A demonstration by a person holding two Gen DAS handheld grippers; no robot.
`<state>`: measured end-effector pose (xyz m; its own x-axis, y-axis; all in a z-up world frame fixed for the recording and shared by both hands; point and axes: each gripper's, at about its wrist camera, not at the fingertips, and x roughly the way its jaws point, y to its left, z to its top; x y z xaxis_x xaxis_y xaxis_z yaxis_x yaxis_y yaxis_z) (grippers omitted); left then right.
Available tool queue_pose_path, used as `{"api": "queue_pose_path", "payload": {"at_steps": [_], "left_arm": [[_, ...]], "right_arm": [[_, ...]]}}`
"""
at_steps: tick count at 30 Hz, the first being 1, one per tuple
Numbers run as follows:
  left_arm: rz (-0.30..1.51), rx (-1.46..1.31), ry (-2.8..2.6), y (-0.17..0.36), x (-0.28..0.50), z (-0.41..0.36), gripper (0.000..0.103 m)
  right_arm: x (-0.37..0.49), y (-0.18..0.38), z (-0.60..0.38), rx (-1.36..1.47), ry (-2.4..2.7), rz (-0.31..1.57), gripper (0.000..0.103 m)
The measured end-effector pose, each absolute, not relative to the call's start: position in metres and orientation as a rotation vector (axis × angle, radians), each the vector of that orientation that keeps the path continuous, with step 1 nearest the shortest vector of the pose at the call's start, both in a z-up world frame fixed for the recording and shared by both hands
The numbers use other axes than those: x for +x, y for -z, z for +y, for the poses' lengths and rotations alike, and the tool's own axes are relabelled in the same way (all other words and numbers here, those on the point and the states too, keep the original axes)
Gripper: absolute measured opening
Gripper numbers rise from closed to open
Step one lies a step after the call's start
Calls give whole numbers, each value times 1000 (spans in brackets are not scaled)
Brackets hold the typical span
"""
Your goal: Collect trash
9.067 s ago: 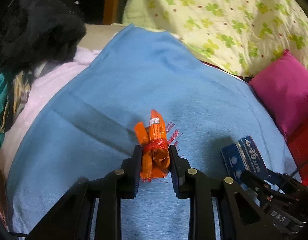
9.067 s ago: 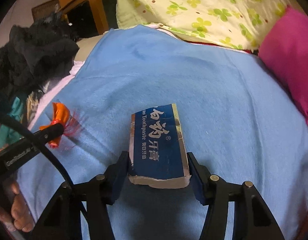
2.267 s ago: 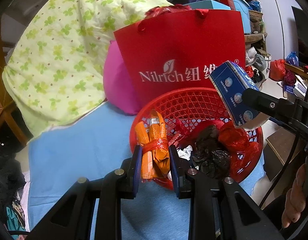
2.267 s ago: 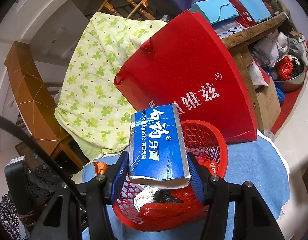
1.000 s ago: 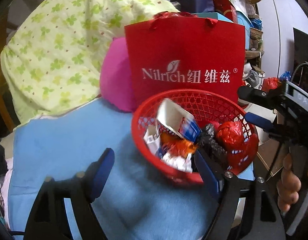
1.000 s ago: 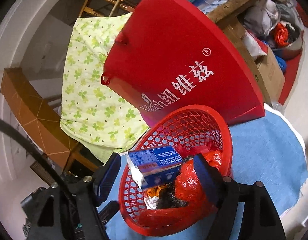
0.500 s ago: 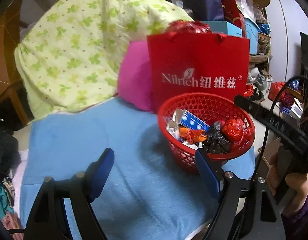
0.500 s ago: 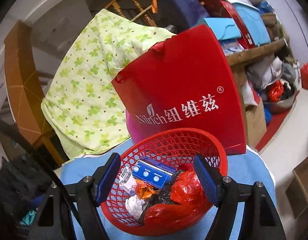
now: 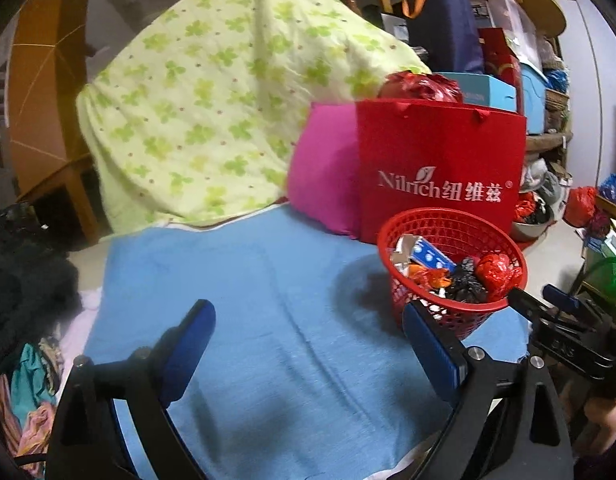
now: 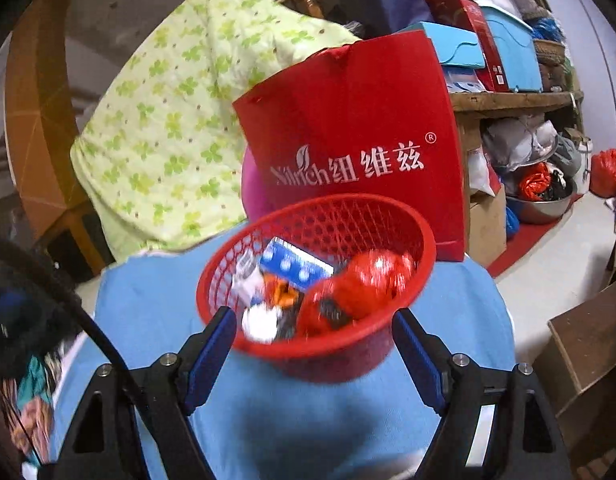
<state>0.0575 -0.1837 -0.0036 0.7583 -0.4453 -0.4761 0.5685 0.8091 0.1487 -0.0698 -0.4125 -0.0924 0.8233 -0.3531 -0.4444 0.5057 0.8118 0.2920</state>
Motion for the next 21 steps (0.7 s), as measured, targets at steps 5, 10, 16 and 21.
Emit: {"api": "queue_pose_path", "payload": {"at_steps": [5,10,16,21], "left_arm": [[436,285,482,-6,50,-164,95],[425,276,417,-16,43,-142,96],[331,243,345,-37,21,-112,101],[279,240,309,-52,6,-97,102]], "right_arm": [[-78,62,-393,390,437,399,83],[-87,27,-363,344,398,384,83],[-103,0,-315,239,327,358,83],[-119,-17,-289,170,303,306,83]]}}
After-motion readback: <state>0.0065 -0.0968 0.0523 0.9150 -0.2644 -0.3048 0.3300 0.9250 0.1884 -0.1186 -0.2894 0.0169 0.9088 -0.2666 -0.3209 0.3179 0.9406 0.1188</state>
